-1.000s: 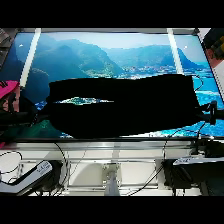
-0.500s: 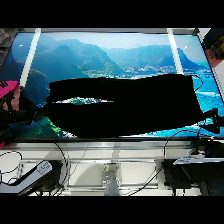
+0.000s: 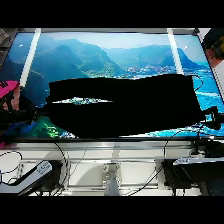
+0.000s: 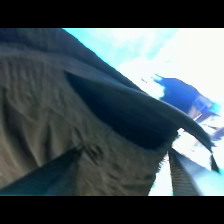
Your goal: Fold the clothes and pants, and hang the long-sleeved shirts on hangers.
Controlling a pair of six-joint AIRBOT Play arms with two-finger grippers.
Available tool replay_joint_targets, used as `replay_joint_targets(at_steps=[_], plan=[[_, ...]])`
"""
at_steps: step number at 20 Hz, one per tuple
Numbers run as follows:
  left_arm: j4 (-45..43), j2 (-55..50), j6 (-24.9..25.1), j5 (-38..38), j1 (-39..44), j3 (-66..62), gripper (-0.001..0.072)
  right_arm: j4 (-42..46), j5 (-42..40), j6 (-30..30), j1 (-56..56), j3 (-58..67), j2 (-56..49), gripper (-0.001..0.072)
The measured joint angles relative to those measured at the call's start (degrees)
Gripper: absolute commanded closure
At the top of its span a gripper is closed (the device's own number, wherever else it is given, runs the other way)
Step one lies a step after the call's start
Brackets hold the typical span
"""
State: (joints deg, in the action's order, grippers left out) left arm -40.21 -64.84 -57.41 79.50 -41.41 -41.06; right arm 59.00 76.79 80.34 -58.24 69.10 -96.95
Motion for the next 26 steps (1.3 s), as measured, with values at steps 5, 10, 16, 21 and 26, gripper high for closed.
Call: replay_joint_targets(at_steps=[5,10,16,21,26], plan=[[0.1,0.0,0.0,-0.6,0.4,0.0,0.0705,-2.4,1.6,-3.3,1.2,0.0,0.4,0.0695],[3.5,1.9,1.7,0.4,1.5,-2.0,0.0706,-10.9,11.2,-10.9,-3.9,0.0,6.4,0.0695],[7.6,5.6,2.4,1.0,1.7,-5.8,0.0706,-22.8,13.6,-13.4,-13.9,0.0,16.8,0.0694],[17.2,6.3,1.7,-1.5,2.2,-6.4,0.0706,-30.1,12.5,-12.6,-13.7,0.0,19.4,0.0694],[22.7,4.2,1.3,-13.7,6.5,-6.6,0.0706,-31.3,-1.6,-5.7,-8.5,0.0,19.9,0.0694]])
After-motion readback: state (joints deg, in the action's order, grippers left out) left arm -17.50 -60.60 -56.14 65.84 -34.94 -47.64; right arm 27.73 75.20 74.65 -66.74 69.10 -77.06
